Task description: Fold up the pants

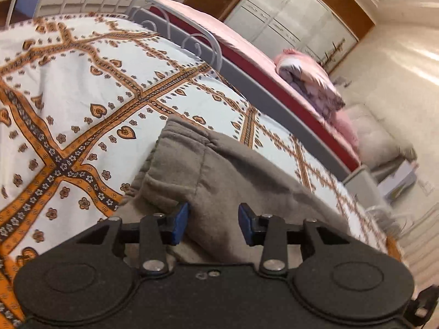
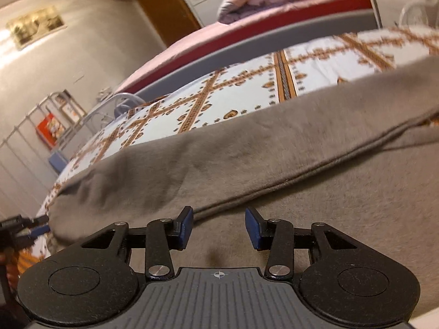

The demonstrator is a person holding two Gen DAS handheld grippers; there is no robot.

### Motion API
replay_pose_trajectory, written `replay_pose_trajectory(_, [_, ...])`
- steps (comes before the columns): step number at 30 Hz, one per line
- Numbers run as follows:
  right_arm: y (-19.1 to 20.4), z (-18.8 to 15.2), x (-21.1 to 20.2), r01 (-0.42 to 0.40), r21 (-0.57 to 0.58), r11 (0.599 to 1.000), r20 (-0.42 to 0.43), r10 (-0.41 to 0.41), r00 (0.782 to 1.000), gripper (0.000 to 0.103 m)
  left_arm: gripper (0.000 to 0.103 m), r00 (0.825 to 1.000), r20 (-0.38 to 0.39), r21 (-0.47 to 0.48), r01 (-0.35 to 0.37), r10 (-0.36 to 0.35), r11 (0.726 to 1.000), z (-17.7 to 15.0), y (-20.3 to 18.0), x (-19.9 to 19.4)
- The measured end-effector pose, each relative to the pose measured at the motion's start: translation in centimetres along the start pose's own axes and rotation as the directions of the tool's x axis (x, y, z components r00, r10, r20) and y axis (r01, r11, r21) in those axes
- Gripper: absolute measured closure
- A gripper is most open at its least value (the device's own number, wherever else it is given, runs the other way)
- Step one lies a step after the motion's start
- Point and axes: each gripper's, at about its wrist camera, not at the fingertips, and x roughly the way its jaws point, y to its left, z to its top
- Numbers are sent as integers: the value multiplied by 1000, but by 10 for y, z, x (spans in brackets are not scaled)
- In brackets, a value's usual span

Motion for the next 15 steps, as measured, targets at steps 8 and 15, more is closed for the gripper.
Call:
replay_pose_trajectory(8, [-12,8,30,-46,152,987,-7,48,999,60,73,1000,-3,-28,18,-18,999,2,12,0])
replay_pose_trajectory(15, [-9,3,25,-54,159,986,-13,57,998,60,74,999,-34,-41,-17,16,999,-5,21,6])
